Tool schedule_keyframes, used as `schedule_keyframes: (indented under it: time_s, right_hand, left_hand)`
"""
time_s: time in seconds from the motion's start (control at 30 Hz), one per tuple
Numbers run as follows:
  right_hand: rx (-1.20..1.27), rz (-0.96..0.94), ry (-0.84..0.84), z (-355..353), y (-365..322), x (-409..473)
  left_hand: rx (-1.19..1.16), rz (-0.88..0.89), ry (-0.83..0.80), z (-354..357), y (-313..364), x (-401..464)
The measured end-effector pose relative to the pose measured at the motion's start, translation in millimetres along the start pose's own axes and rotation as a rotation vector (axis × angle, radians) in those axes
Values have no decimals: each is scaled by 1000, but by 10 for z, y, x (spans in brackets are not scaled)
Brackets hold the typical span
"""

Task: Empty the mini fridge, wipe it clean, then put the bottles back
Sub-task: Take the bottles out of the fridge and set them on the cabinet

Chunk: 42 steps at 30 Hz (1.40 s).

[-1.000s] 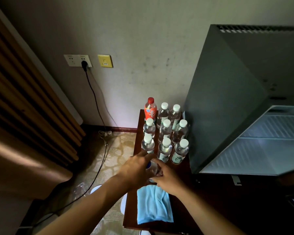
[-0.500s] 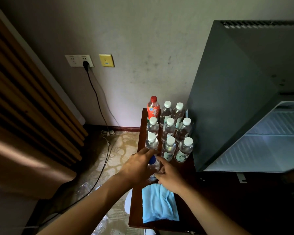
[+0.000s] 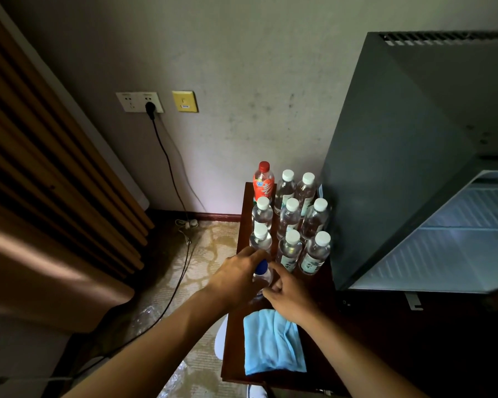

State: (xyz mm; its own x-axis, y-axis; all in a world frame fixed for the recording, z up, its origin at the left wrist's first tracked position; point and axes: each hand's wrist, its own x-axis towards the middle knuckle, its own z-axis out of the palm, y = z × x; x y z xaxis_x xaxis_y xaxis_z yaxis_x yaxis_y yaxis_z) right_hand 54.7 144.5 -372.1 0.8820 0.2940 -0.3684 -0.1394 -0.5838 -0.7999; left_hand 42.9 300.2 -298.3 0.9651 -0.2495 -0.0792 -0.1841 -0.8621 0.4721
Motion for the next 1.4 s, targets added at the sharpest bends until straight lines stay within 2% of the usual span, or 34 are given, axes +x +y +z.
schedule_keyframes:
  time_s: [0.6,1.0,1.23,1.4]
  right_hand:
    - [-130,-53,46,10,-6,-1]
    - [-109,-38,22,42,-16,-14]
    - [-123,72,12,-4,86,-20]
    - [-76,73,-4,-25,97,8]
  left_hand:
    - [47,-47,-1,-4,-45,-44]
    - [78,-66,21,18,-67,-127]
    - [76,-60,32,-10,-88,-117]
    - [38,-67,53,-17,-132,-132]
